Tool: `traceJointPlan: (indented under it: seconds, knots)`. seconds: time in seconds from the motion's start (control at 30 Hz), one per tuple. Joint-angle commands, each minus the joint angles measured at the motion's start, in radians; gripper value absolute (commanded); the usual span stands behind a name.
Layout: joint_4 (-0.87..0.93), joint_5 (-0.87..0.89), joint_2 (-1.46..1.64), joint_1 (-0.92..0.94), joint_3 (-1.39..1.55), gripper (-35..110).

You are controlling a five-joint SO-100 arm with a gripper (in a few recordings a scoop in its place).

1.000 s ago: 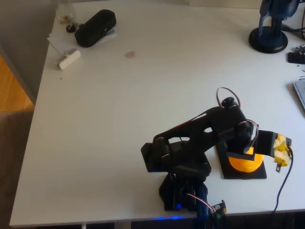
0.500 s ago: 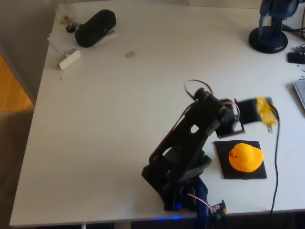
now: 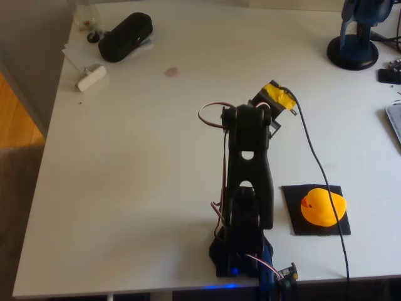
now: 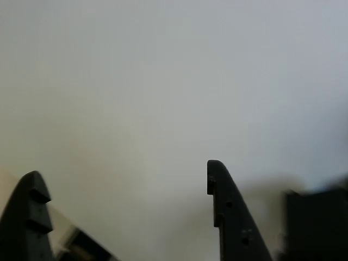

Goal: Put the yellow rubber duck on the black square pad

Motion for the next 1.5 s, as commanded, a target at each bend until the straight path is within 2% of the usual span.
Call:
traceJointPlan:
  seconds: [0.0, 0.23, 0.4, 0.47, 0.67, 0.93, 1.07, 1.47]
  knots:
    - [-0.101, 0.130, -0.020, -0.015, -0.023, 26]
    - [-0.149, 0.551, -0.018, -0.026, -0.017, 8]
    - [-0.161, 0.767, 0.037, -0.028, 0.023, 5]
    - [-0.218, 0.811, 0.115, -0.023, 0.084, 5]
    - [-0.391, 0.821, 0.434, -0.018, 0.436, 5]
    - [-0.419, 0.825, 0.730, -0.028, 0.767, 5]
    - [-0.422, 0.828, 0.815, -0.028, 0.810, 5]
    - [-0.411, 0.828, 0.813, -0.091, 0.848, 5]
